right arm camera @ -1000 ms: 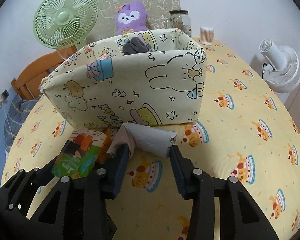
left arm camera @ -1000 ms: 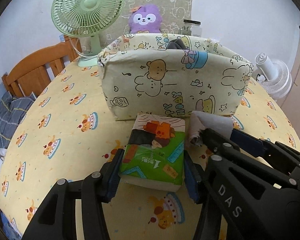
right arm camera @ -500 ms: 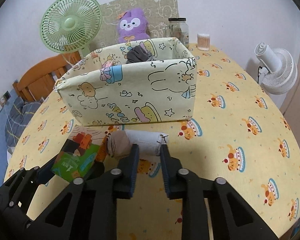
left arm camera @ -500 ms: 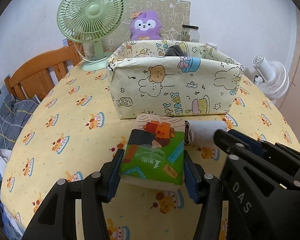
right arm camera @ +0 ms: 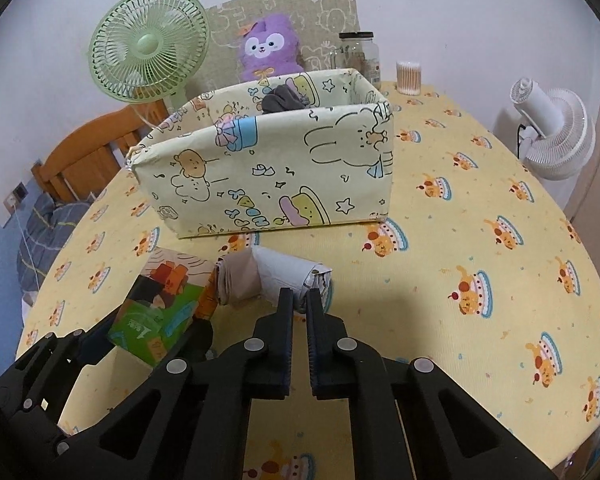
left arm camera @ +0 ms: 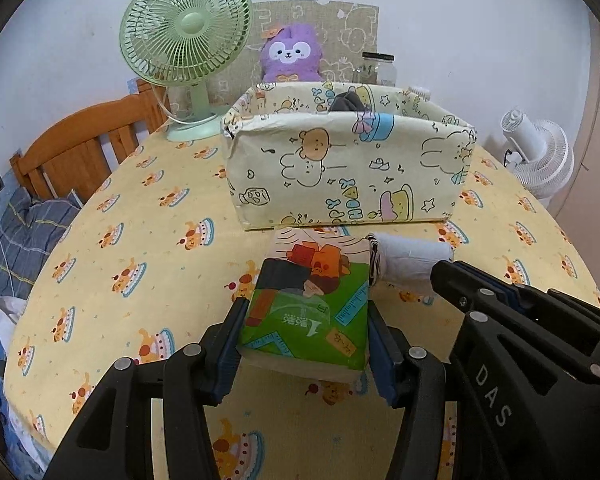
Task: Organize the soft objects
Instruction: 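Carry the tissue pack with the left tool while the right tool carries the towel to the box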
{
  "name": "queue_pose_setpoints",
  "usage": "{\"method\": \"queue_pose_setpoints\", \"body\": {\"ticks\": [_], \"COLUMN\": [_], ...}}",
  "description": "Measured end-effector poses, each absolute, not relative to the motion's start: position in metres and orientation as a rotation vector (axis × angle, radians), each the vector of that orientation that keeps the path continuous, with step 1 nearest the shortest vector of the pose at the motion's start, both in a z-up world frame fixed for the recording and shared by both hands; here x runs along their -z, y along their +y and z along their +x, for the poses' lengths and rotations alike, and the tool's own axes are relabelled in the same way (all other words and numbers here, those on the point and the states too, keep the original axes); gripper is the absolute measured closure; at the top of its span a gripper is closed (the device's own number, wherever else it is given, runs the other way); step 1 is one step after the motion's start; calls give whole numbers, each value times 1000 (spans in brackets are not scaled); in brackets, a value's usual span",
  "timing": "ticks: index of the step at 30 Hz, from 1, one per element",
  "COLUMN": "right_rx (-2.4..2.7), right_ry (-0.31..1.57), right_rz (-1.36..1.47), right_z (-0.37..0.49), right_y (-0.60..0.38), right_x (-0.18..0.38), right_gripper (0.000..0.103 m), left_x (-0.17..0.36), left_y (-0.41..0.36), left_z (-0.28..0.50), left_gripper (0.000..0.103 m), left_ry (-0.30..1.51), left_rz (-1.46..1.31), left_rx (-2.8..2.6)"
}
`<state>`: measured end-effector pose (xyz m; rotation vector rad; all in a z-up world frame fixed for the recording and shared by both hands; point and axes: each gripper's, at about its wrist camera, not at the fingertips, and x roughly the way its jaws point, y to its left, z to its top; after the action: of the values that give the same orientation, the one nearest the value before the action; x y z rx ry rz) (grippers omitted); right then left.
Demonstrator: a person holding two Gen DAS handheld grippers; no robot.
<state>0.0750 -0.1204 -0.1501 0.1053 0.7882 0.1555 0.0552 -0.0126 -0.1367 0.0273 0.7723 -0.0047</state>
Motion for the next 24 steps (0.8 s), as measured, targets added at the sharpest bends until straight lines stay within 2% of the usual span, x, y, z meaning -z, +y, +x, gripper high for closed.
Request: {"method": "queue_pose_setpoints", "body": {"ticks": [7,9,11,13,15,24], "right_rx": [-140,-135,-129,-115,-109,-106], "right_ry": [779,784,790,786,780,856], "right_rz": [67,66,64,61,62,72], "right_z": [68,68,70,70,71,91], "right_y": [-118,-119,-120,-122,-124,-124], "right_x": [144,145,147,148,149,172], "right_gripper": [92,88,77,43,34,34], "left_x": [135,136,137,138,139,158], "left_y": [-12,-10,-8,-7,-7,-9], "left_z": [51,51,52,53,55,70], "left_gripper": [46,46,46,46,46,46], "left_ry": [768,772,775,778,780,840], "left_rz": [37,35,30,26,31,52], "left_rx": [-4,-9,-14,-19,-21,-20]}}
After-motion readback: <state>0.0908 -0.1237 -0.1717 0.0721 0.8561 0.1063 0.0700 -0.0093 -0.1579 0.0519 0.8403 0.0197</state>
